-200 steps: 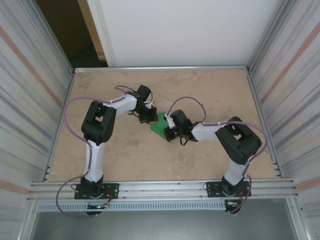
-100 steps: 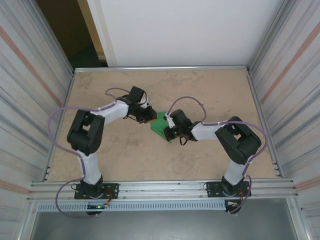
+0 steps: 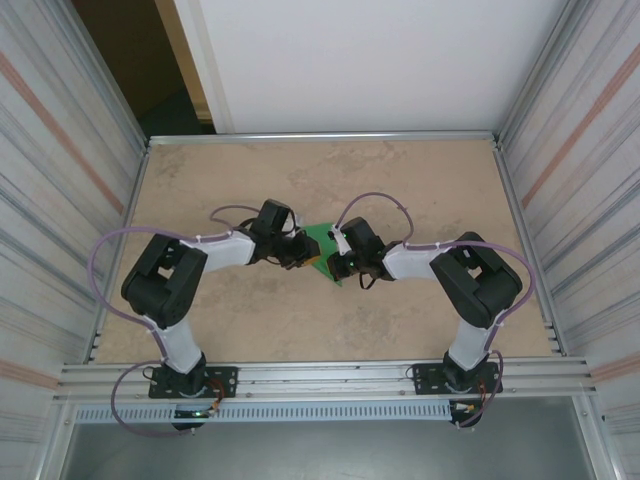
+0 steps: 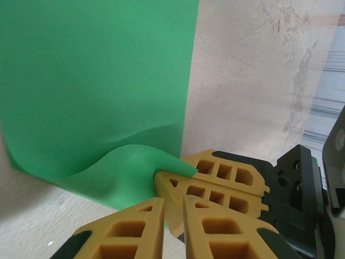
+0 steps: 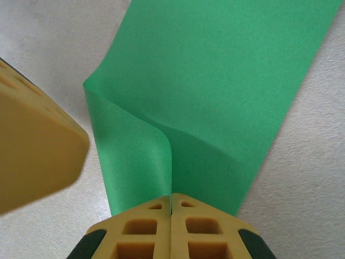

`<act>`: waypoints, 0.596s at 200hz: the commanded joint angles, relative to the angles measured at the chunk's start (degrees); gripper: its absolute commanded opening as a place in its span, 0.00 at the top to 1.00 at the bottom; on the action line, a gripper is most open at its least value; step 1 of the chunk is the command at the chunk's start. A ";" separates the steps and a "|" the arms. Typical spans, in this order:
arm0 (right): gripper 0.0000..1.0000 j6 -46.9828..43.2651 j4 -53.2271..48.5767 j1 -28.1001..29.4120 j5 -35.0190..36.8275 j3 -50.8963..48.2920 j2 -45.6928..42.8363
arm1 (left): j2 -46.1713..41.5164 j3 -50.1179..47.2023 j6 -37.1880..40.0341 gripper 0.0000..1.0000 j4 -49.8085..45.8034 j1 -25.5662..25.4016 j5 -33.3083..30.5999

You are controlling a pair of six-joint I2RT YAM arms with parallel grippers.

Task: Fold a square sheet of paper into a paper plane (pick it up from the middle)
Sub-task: Third fold the triangle at the center of the table.

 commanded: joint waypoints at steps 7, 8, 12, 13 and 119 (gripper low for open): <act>1.00 1.05 -2.43 -0.49 -0.62 1.03 1.52 | 2.26 1.50 -0.48 0.84 0.12 -0.77 0.43; 1.00 1.09 -2.43 -0.49 -0.62 1.04 1.52 | 2.33 1.51 -0.55 0.84 0.11 -0.83 0.42; 1.00 1.13 -2.43 -0.49 -0.65 1.07 1.58 | 2.58 1.53 -0.53 0.84 -0.10 -0.84 0.42; 1.00 1.14 -2.43 -0.45 -0.63 1.06 1.59 | 2.62 1.53 -0.48 0.84 -0.13 -0.82 0.38; 1.00 1.31 -3.07 -0.48 -0.77 1.30 2.12 | 4.42 2.47 0.77 0.86 -3.00 -0.93 -1.08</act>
